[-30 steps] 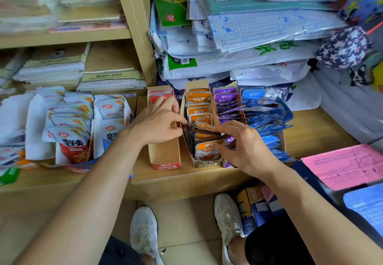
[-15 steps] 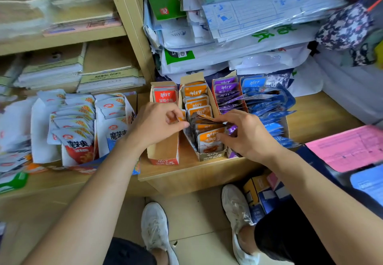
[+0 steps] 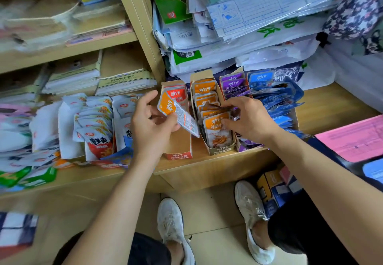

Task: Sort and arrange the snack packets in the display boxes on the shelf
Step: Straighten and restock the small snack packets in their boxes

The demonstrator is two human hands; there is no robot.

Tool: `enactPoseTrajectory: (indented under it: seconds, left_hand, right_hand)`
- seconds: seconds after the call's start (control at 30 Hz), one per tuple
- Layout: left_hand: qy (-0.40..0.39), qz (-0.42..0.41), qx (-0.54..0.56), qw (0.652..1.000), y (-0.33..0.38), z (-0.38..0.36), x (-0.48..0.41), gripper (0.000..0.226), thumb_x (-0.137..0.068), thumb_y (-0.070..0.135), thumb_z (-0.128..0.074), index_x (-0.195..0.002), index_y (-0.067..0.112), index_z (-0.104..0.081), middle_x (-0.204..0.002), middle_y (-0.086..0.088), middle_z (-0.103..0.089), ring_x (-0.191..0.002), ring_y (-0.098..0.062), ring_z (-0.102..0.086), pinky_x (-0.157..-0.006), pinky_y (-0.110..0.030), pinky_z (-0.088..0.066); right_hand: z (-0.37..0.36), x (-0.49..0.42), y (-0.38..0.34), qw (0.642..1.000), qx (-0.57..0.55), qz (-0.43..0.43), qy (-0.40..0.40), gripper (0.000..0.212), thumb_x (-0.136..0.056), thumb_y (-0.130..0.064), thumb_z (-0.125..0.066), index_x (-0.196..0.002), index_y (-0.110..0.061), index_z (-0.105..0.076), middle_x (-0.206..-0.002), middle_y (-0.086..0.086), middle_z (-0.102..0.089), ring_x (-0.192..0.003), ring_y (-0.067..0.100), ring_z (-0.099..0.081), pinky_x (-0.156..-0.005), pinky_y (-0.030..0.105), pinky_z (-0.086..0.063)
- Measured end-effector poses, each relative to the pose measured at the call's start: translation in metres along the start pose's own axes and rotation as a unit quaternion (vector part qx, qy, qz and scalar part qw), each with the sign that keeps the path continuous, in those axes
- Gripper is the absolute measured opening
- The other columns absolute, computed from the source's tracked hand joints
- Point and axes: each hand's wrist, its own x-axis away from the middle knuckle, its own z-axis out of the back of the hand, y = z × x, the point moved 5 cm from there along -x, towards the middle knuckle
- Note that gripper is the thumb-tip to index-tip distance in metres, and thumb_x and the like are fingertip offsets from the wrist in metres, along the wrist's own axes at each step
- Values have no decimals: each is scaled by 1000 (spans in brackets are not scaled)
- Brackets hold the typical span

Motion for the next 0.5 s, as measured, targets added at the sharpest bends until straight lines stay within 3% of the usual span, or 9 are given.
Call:
enactPoseTrajectory:
  seconds: [0.1,0.23,0.33,0.4,0.5]
  left_hand:
    - [-31,7,15,999,-8,-17,20,65,-82,2,-77,-139,24,-53,-110,4,-71,-101,-13,-71,-74,-43,-63]
    - [-79,13,10,997,-19,-44,33,73,-77,11,-80,-142,26,-50,-101,-5,-72,-95,-19,-72,-81,-48,-61]
    - [-108,2,-5,994,-18,-58,34,77,-79,7,-82,-144,24,-45,-87,-7,-66,-86,-12,-69,-88,-31,-57]
    - [-107,0,-22,994,-19,-61,28,75,-78,9,-84,-140,27,-46,-85,0,-61,-83,-8,-68,-87,-28,-57]
    - [-101,-37,-106,989,-19,-64,21,70,-70,24,-91,-126,28,-50,-100,3,-58,-81,-4,-68,-75,-22,-58]
  right_hand:
    - [1,-1,-1,1000,-3,-4,-3,43,-85,-22,-78,-126,-19,-65,-111,-8,-63,-80,-1,-52,-74,12,-39]
    - [3,-2,2,1000,-10,-2,-4,45,-82,-24,-81,-124,-20,-66,-106,-13,-59,-79,-2,-52,-68,3,-33]
    - [3,-3,3,1000,-19,2,-16,46,-81,-24,-82,-124,-19,-66,-108,-9,-64,-88,5,-56,-75,8,-39]
    - [3,-4,5,999,-34,0,-23,48,-80,-23,-83,-125,-20,-66,-110,-7,-66,-90,8,-61,-80,15,-46]
    - [3,-4,7,999,-47,-8,-27,52,-79,-21,-84,-127,-22,-65,-111,-6,-68,-95,9,-63,-85,21,-50]
